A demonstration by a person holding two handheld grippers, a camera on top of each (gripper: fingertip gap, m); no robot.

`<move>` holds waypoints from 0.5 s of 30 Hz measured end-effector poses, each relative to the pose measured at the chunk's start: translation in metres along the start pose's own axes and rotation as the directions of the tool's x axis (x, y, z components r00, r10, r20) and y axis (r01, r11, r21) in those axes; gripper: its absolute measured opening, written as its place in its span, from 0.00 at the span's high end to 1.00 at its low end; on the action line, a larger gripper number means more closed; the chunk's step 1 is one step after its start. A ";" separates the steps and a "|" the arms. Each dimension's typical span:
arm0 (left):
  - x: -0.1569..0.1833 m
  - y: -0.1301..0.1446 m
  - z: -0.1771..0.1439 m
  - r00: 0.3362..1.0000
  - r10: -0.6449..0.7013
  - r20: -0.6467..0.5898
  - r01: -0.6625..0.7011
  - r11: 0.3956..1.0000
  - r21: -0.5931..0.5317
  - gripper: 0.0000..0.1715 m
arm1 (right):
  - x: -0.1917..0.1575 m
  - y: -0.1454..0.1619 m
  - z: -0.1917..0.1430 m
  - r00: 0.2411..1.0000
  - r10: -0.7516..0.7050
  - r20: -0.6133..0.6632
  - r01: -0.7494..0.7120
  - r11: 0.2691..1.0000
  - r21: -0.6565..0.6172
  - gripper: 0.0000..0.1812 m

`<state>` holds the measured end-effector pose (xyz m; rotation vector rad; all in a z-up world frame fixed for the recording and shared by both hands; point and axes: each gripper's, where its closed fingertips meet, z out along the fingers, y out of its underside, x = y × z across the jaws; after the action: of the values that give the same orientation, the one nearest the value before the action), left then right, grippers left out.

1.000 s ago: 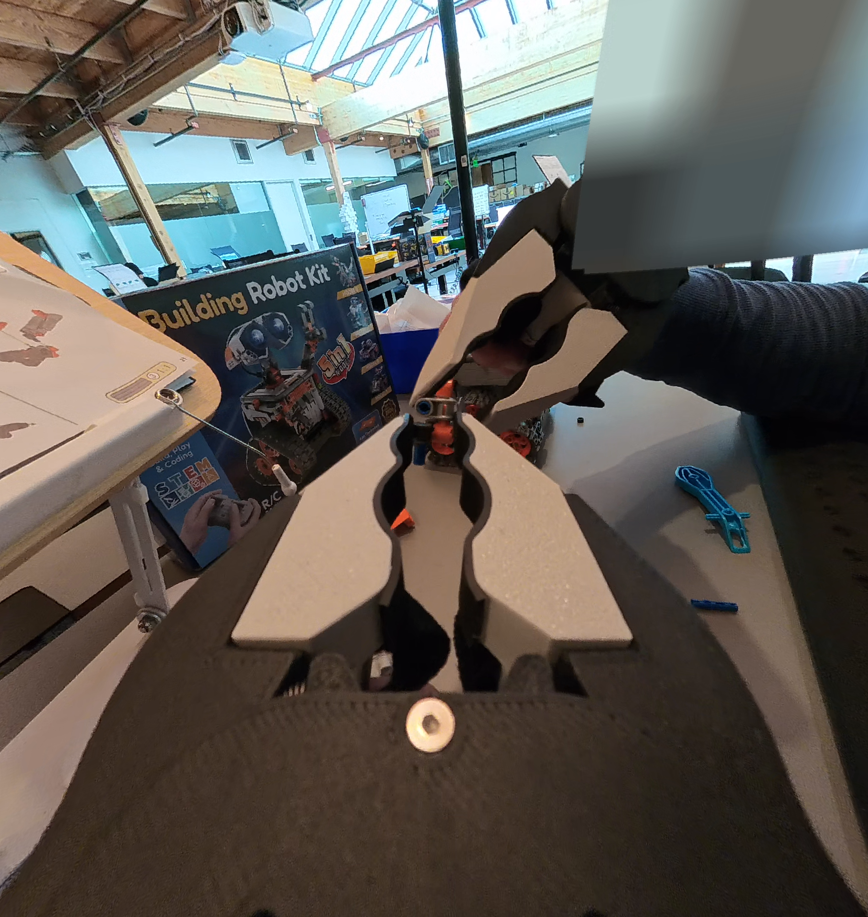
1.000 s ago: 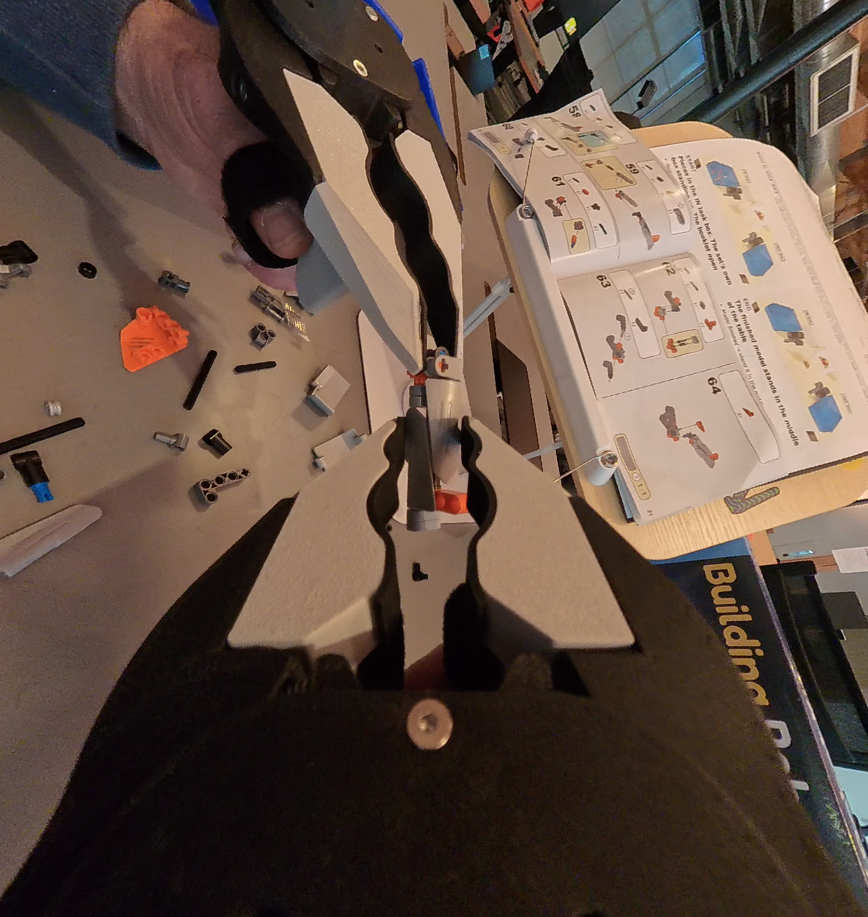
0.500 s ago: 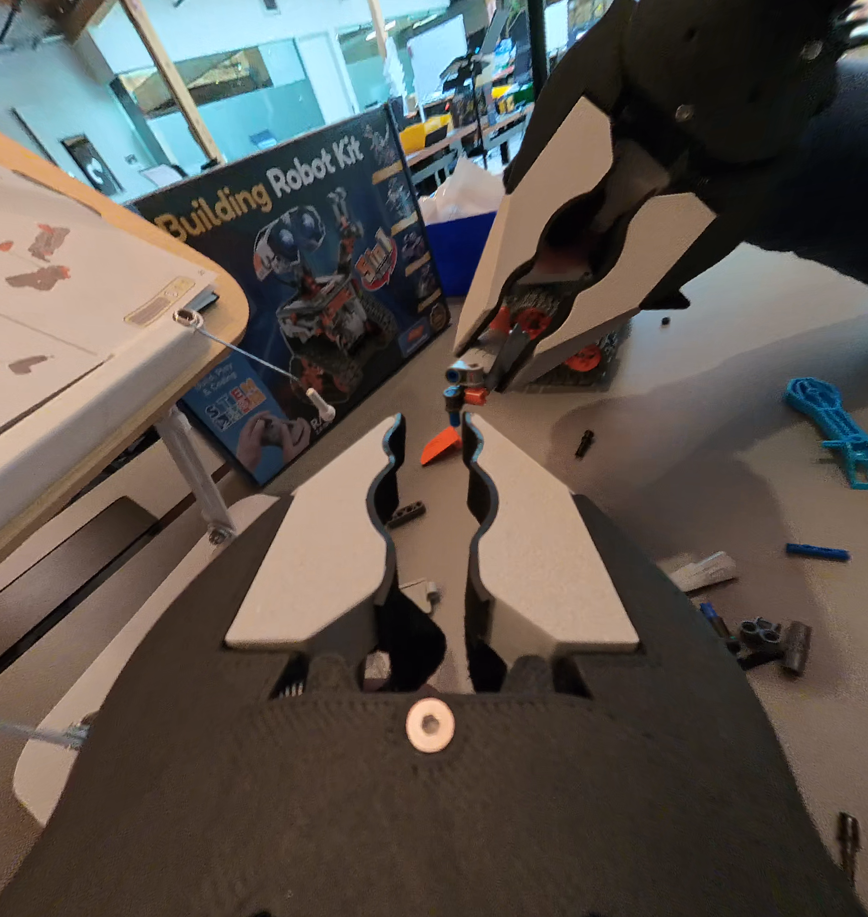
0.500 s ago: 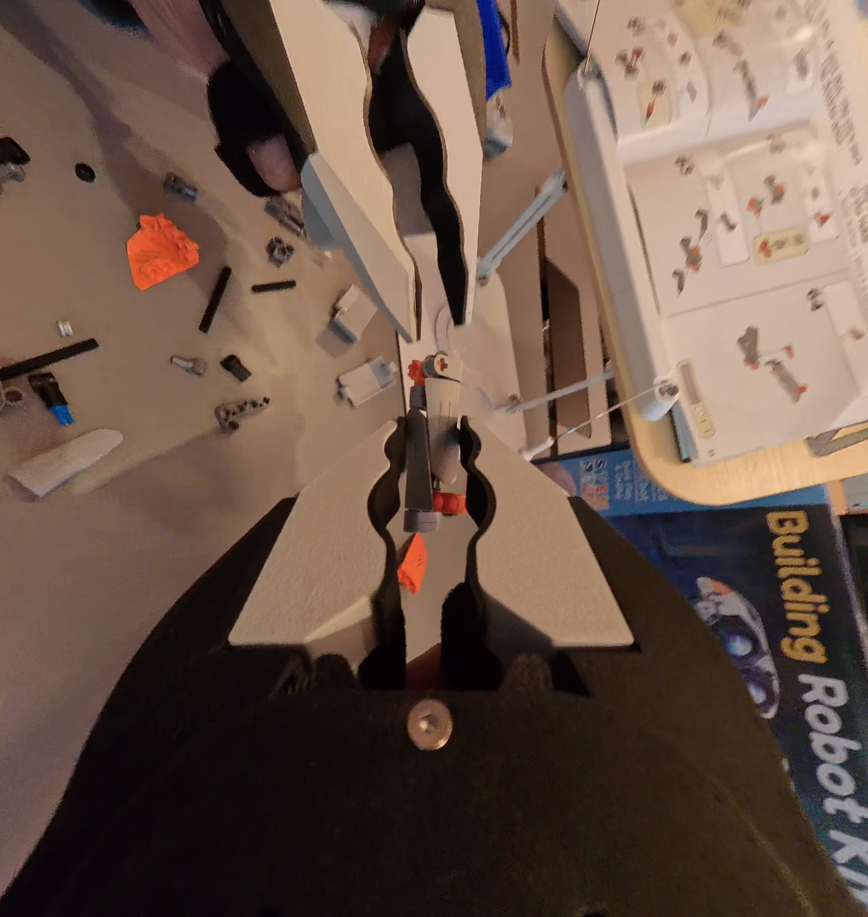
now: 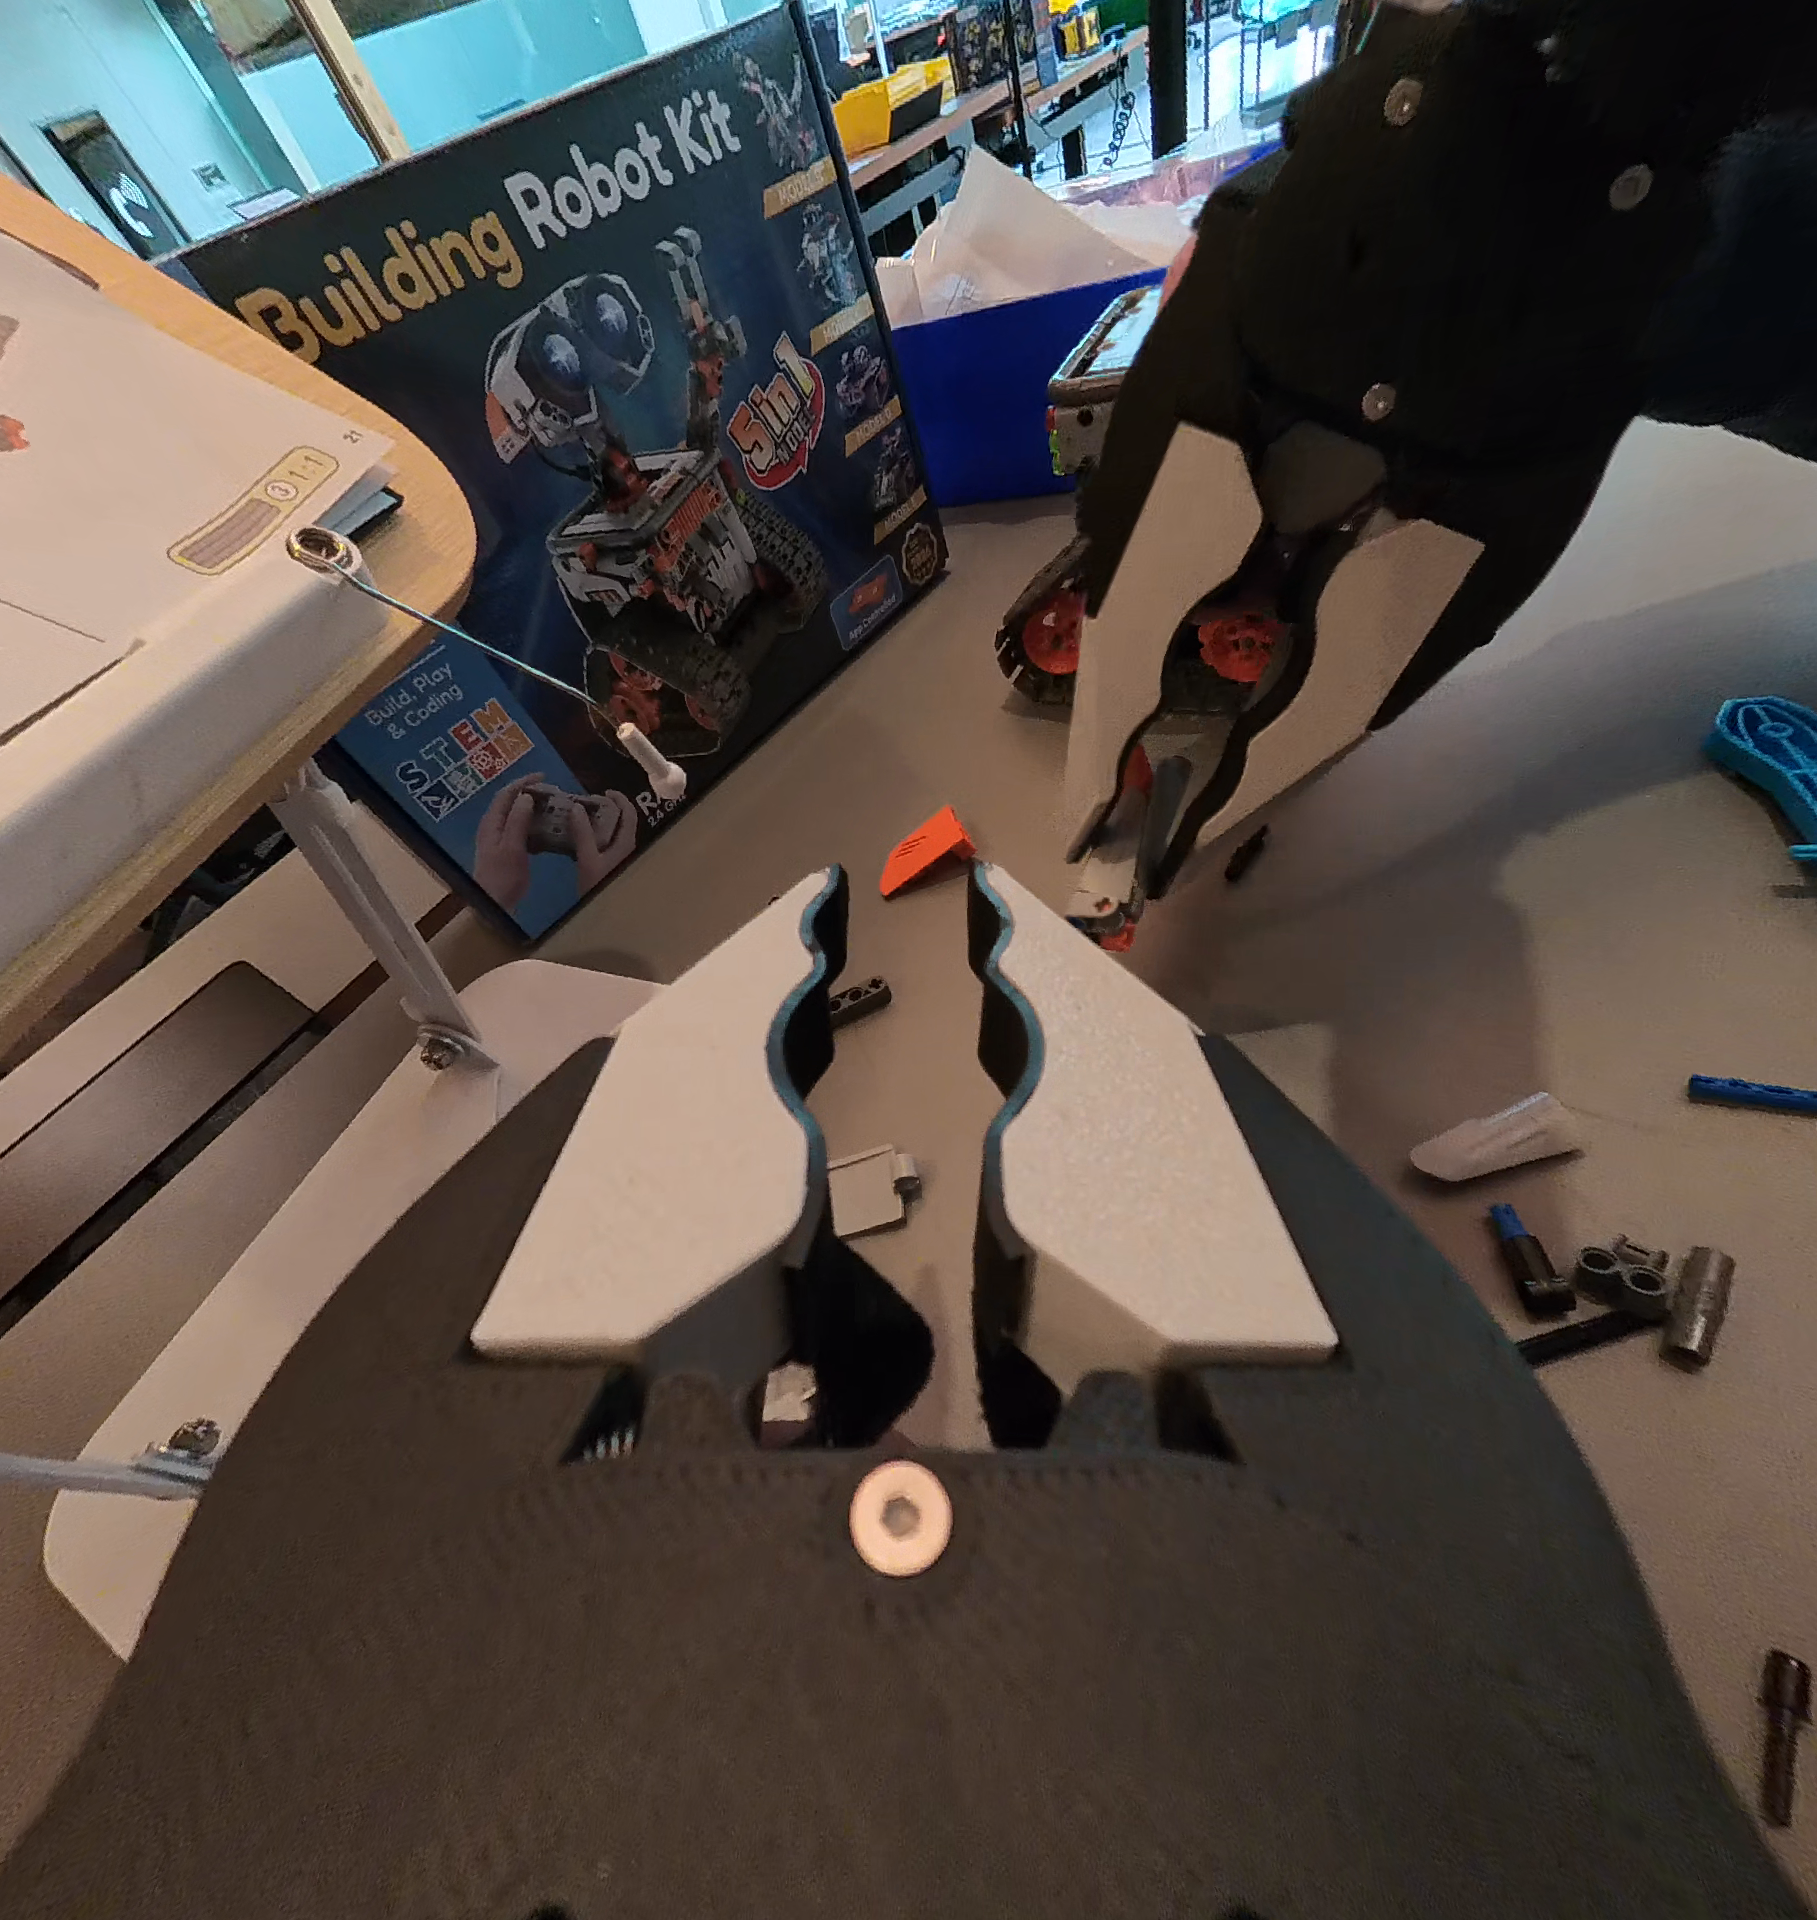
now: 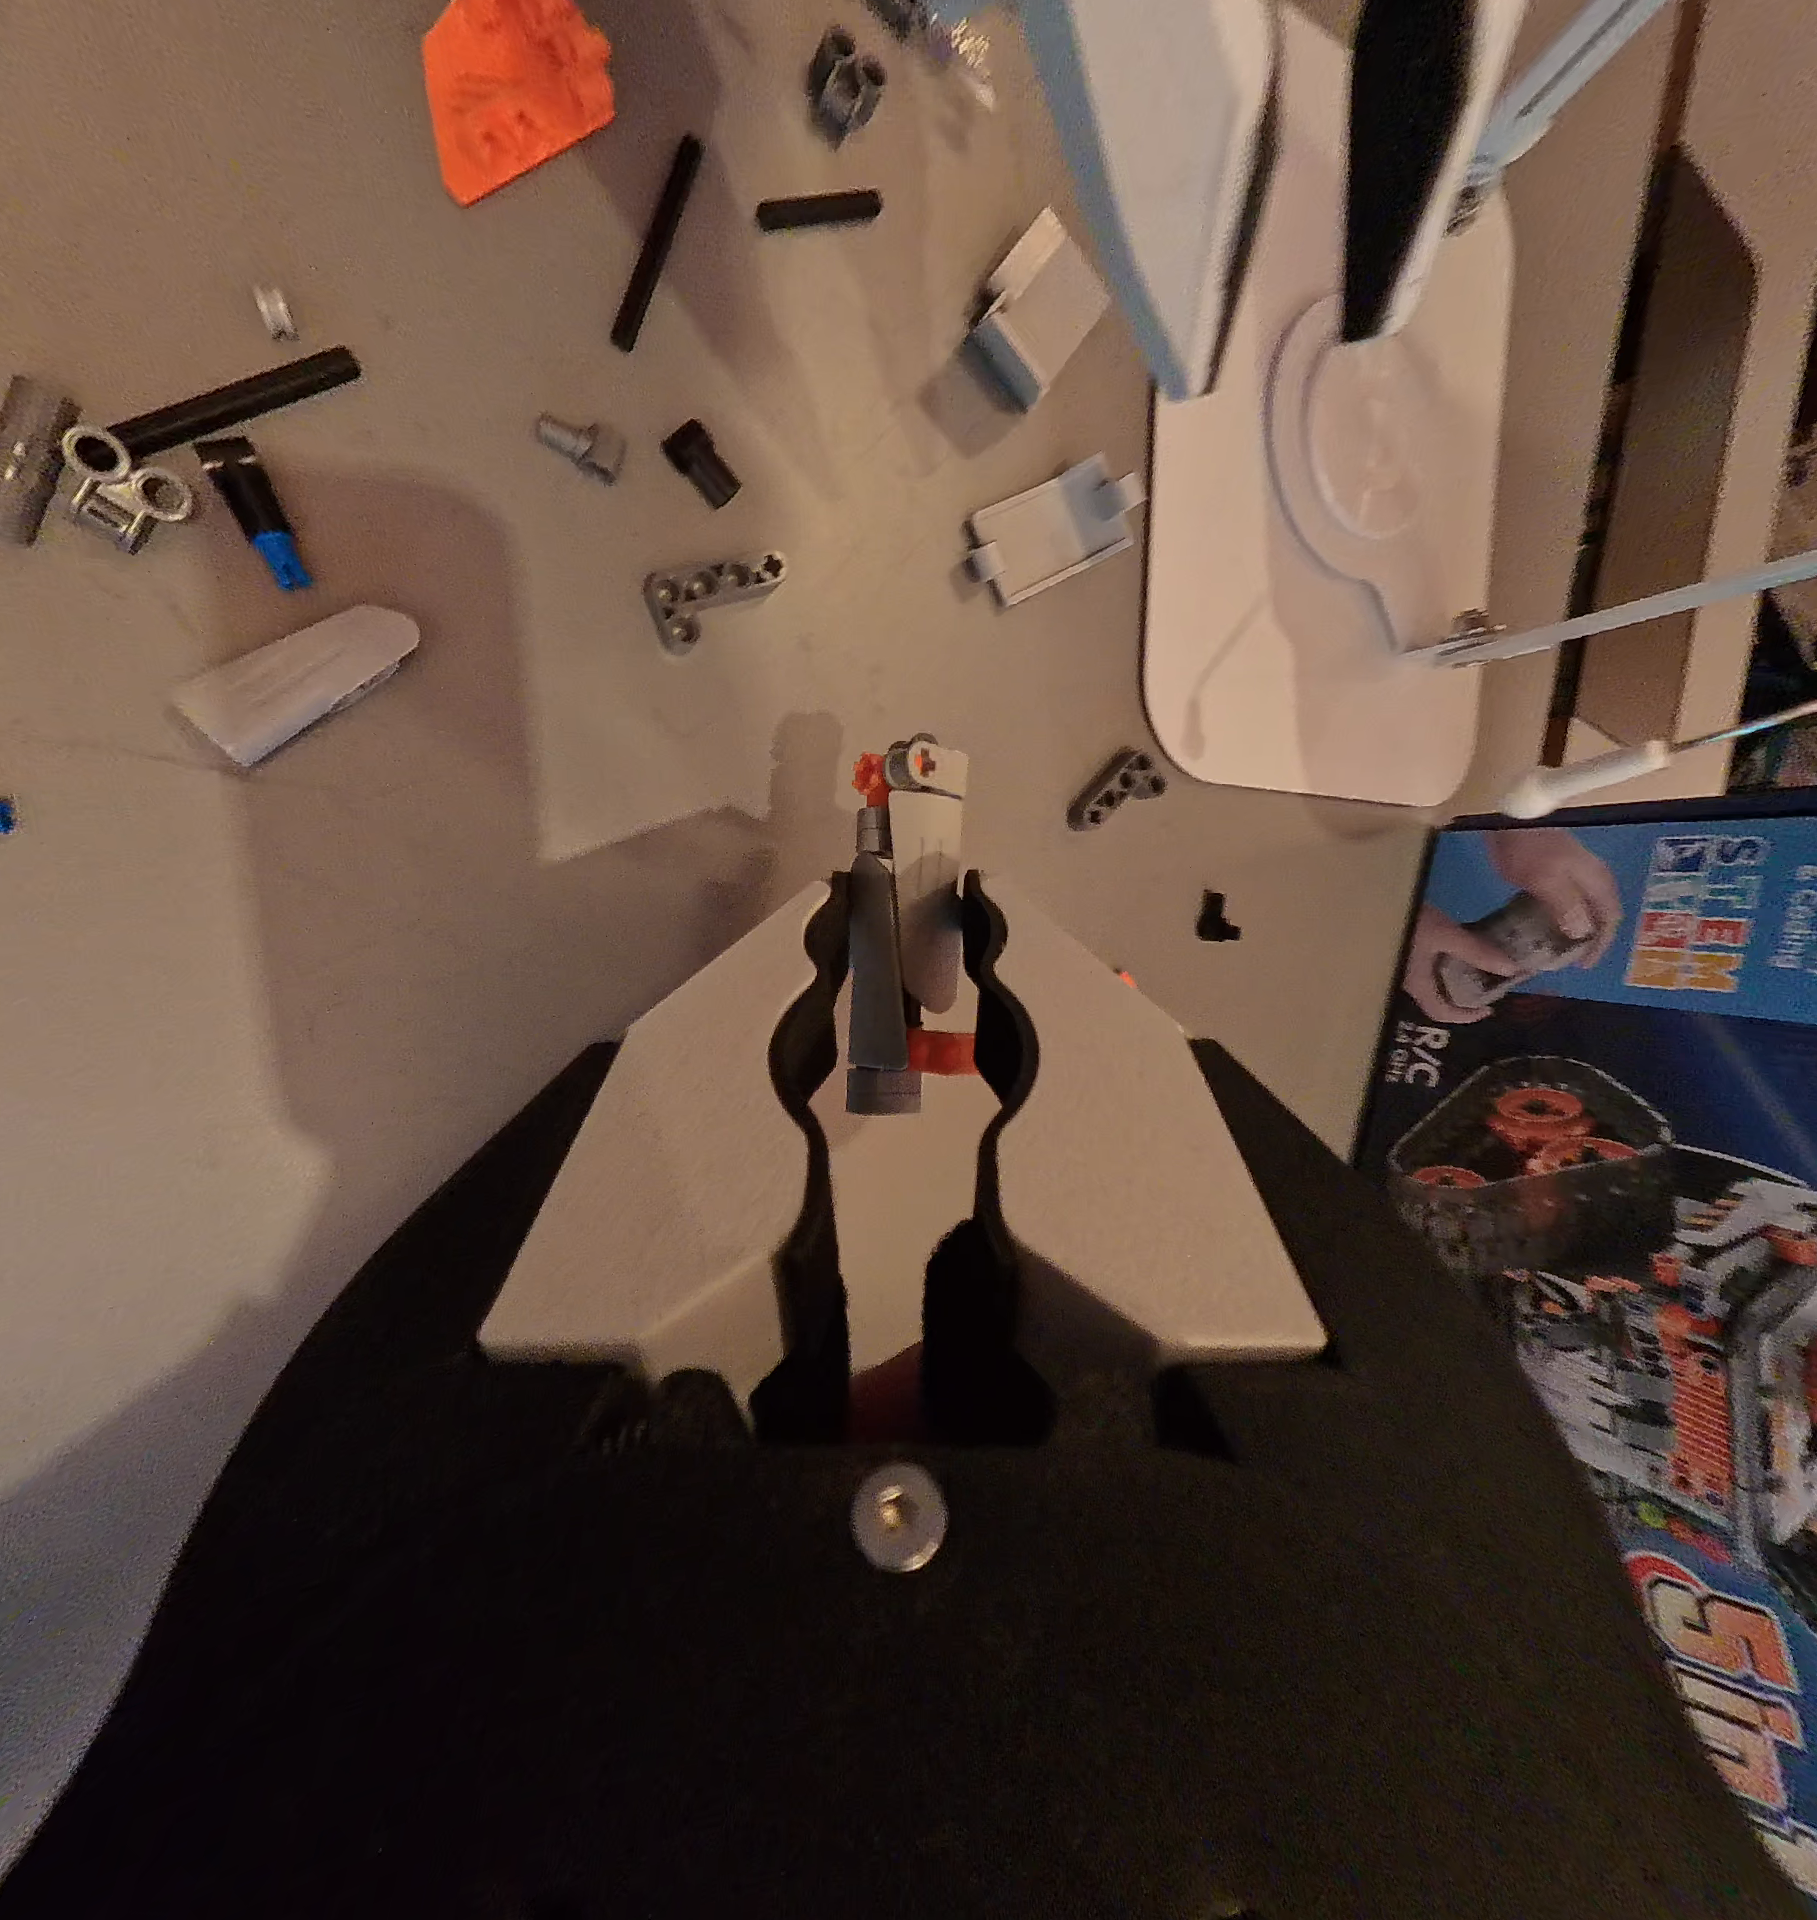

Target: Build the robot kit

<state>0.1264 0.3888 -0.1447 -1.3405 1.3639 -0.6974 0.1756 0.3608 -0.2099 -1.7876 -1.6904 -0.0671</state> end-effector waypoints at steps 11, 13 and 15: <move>0.001 0.004 0.002 1.000 -0.003 -0.006 0.003 1.000 -0.013 0.87 | -0.026 0.011 0.016 0.993 -0.034 0.112 0.040 0.998 -0.054 0.90; 0.002 0.004 0.003 1.000 -0.003 -0.009 0.003 1.000 -0.015 0.87 | -0.029 0.011 0.018 0.992 -0.041 0.122 0.048 0.997 -0.056 0.90; 0.002 0.005 0.004 1.000 -0.003 -0.009 0.002 1.000 -0.019 0.87 | -0.033 0.010 0.020 0.990 -0.043 0.137 0.051 0.997 -0.056 0.89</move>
<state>0.1283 0.3894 -0.1511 -1.3558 1.3797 -0.6948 0.1717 0.3424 -0.2448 -1.8323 -1.8442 -0.0161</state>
